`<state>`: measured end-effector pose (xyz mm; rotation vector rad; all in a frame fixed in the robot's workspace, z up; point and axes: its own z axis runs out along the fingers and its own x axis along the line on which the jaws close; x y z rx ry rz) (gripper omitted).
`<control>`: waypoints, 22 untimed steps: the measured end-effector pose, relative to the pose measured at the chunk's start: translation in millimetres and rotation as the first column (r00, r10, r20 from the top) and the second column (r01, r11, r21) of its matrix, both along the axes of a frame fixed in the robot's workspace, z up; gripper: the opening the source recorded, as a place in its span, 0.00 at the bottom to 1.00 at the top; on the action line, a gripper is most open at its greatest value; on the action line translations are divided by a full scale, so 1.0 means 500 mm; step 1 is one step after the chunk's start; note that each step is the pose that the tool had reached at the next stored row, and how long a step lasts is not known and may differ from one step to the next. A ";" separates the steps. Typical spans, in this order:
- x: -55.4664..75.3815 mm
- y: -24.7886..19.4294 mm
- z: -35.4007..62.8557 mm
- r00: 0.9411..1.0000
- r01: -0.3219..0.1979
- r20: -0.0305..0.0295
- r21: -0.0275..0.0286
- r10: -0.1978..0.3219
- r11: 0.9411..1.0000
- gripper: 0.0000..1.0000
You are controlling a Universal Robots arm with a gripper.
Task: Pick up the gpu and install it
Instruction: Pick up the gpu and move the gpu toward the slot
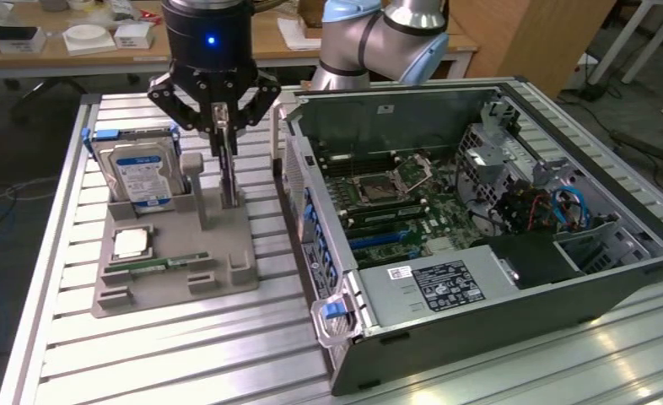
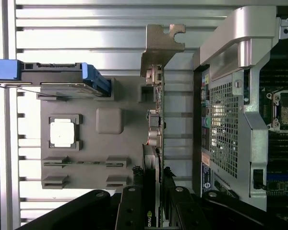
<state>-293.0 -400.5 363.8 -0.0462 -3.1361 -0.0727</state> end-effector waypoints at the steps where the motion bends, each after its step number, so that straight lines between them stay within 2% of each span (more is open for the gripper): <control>1: 0.000 0.0000 0.003 1.000 -0.001 0.000 0.000 0.001 1.000 0.26; 15: 0.000 0.0000 0.065 1.000 -0.006 0.000 0.000 0.006 1.000 0.26; 22: 0.003 -0.0002 0.070 1.000 -0.006 0.000 0.000 0.006 1.000 0.26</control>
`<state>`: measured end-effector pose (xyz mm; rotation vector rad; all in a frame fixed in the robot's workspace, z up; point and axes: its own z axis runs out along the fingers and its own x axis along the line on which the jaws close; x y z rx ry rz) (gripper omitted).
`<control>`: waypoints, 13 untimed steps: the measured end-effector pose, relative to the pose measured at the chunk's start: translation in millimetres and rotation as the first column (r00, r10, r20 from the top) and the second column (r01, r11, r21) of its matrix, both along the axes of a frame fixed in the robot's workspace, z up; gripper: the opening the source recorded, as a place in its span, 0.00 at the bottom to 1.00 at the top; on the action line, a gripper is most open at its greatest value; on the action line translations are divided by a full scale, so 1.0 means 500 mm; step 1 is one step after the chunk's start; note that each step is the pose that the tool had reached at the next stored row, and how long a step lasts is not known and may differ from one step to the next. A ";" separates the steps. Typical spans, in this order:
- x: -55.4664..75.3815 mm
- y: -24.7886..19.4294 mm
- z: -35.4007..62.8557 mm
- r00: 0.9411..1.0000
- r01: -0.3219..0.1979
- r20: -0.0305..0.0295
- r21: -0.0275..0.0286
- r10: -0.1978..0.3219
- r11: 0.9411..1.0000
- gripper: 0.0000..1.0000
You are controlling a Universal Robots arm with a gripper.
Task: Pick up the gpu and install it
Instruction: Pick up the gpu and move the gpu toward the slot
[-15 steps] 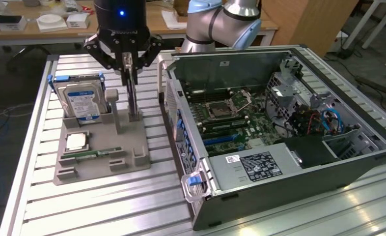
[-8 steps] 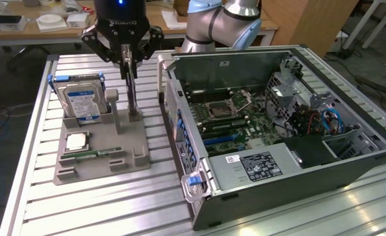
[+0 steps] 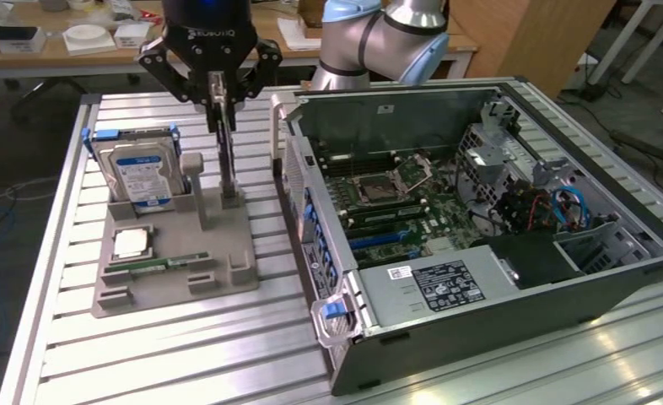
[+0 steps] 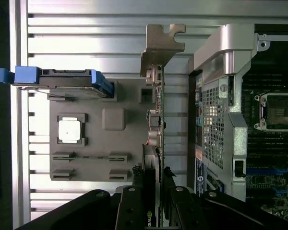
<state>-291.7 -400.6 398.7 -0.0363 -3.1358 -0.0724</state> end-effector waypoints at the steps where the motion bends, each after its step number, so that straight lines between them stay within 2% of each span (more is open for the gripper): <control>1: 0.003 0.0000 0.000 1.000 0.000 0.000 0.000 0.000 1.000 0.26; 13: 0.062 0.0001 0.000 1.000 0.001 -0.001 0.000 -0.001 1.000 0.26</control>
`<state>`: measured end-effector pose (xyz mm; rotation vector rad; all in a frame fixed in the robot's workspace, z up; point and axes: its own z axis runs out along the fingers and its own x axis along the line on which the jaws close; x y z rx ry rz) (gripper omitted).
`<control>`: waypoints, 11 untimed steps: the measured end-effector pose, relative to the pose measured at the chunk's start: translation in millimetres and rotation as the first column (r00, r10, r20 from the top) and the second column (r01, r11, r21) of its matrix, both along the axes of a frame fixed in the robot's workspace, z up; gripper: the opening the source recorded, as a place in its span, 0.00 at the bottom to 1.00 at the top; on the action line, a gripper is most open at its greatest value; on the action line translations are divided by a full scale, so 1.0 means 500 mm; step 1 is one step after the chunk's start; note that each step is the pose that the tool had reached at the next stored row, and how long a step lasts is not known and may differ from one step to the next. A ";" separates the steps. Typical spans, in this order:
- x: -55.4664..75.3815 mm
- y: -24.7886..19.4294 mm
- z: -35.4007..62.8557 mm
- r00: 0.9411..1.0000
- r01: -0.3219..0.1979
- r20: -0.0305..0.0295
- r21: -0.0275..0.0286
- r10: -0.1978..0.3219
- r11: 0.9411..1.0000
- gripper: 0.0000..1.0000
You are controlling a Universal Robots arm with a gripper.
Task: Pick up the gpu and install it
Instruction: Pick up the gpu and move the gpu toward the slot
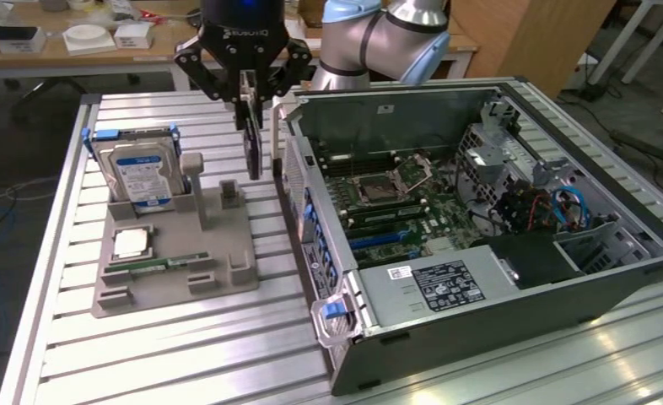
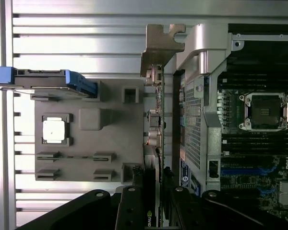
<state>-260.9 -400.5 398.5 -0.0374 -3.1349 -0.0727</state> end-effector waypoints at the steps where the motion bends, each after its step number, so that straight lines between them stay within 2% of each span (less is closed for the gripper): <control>1: 0.001 0.0000 0.000 1.000 0.000 -0.001 0.000 0.000 1.000 0.26; 11: 0.005 -0.0001 0.021 1.000 0.007 -0.003 0.000 -0.007 1.000 0.26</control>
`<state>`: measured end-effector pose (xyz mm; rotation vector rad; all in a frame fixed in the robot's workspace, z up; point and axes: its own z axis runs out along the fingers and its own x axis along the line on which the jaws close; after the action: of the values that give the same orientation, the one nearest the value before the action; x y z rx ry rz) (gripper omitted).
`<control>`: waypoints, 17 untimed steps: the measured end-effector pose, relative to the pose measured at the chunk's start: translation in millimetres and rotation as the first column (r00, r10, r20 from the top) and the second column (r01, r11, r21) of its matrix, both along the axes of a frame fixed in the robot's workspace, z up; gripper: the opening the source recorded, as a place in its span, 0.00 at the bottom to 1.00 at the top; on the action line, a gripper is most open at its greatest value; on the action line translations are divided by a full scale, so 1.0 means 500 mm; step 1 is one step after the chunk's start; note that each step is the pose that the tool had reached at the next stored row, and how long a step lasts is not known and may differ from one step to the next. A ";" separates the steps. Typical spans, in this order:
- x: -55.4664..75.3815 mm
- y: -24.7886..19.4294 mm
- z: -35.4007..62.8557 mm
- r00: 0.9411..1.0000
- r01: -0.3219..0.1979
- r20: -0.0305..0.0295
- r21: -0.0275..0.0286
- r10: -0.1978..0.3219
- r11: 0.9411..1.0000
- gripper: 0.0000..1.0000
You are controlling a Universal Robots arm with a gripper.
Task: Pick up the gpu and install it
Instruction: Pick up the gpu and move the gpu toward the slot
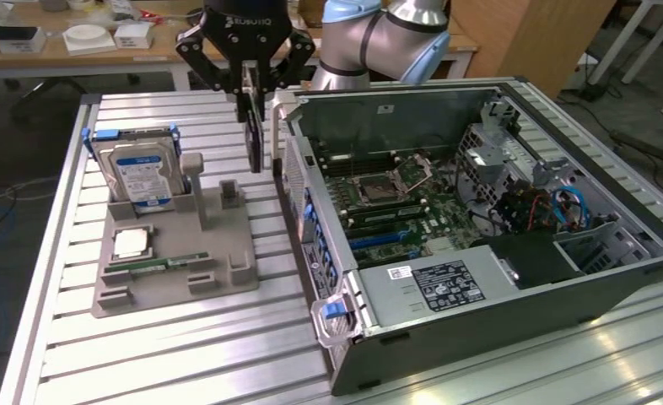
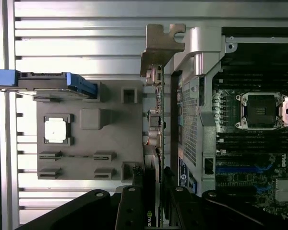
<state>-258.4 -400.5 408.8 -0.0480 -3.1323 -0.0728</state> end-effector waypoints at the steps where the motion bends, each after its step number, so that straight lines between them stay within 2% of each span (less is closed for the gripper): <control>1: 0.002 0.0000 0.000 1.000 0.001 0.000 0.000 -0.001 1.000 0.26; 17: 0.076 0.0001 0.000 1.000 0.004 -0.003 0.000 -0.004 1.000 0.26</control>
<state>-220.2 -400.5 408.9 -0.0544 -3.1297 -0.0725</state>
